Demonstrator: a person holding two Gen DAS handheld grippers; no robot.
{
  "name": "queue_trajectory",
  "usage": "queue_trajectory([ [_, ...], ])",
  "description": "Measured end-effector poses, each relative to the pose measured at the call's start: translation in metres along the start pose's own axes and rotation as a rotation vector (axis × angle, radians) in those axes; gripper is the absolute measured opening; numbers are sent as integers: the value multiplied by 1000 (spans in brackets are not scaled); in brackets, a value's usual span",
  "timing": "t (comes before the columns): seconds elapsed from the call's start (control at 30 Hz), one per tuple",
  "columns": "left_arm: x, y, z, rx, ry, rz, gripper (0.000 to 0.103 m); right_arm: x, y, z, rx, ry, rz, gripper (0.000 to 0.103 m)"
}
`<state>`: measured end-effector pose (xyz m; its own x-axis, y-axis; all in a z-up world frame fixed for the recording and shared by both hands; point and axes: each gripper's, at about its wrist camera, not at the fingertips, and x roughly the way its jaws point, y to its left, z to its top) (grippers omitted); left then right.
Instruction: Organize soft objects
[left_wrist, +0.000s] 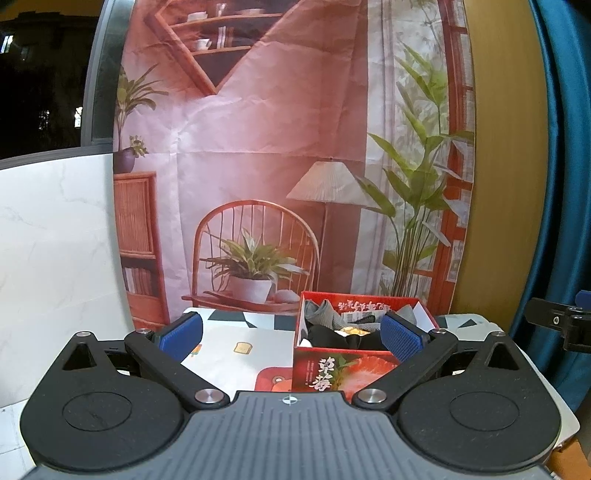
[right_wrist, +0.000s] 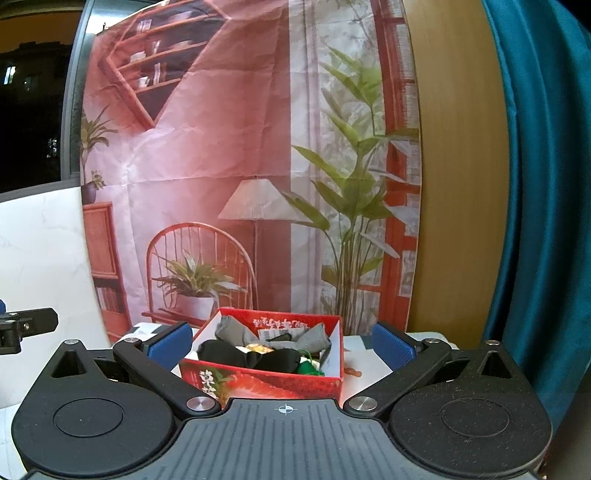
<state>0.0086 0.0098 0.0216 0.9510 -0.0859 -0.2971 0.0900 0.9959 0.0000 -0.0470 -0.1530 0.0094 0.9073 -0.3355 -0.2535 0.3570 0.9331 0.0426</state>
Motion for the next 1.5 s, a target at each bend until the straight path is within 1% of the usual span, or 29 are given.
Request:
queue_trajectory([
  [0.5, 3, 4, -2, -10, 11, 6, 103, 11, -8, -1, 29, 28, -12, 103],
  [1.5, 3, 2, -2, -12, 11, 11, 103, 14, -9, -3, 36, 28, -14, 103],
])
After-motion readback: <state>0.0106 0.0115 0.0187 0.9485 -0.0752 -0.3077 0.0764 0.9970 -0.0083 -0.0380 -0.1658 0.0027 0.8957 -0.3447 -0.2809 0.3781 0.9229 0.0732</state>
